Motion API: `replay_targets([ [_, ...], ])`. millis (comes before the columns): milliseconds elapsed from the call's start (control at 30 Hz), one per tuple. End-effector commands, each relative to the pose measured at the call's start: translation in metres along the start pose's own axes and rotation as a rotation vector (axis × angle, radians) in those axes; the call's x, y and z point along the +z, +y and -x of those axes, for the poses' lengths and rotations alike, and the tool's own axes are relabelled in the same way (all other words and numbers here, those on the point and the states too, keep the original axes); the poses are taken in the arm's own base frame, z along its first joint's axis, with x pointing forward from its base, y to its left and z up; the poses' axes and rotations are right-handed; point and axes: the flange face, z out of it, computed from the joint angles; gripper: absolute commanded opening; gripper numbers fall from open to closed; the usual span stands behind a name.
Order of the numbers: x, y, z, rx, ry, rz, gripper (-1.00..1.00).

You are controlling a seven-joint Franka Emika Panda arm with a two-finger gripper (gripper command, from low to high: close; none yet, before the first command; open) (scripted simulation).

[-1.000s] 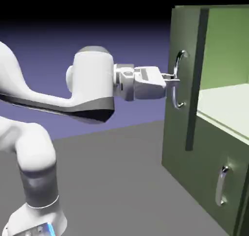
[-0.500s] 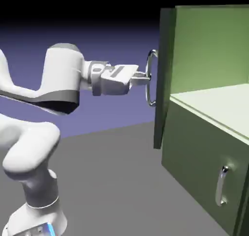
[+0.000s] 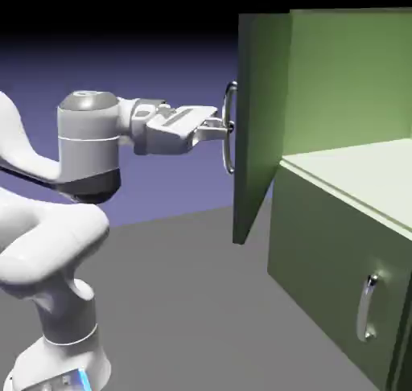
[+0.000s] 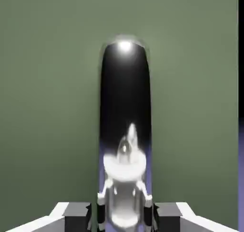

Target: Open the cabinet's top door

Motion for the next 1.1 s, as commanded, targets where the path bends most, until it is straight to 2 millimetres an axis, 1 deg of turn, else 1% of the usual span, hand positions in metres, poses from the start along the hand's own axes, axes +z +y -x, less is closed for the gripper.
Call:
replay_targets([
  [0, -0.002, -0.001, 0.0, -0.003, 0.006, 0.001, -1.0],
  [100, -0.009, -0.003, 0.002, -0.003, 0.017, 0.014, -1.0],
  [233, -0.026, -0.007, 0.007, -0.003, 0.046, 0.044, -1.0],
  [433, -0.058, -0.018, 0.017, -0.003, 0.101, 0.099, -1.0],
  [633, -0.094, -0.032, 0.032, -0.003, 0.168, 0.166, -1.0],
  [900, -0.145, -0.06, 0.06, -0.003, 0.271, 0.269, -1.0],
  [1067, -0.185, -0.087, 0.088, -0.003, 0.36, 0.357, -1.0],
])
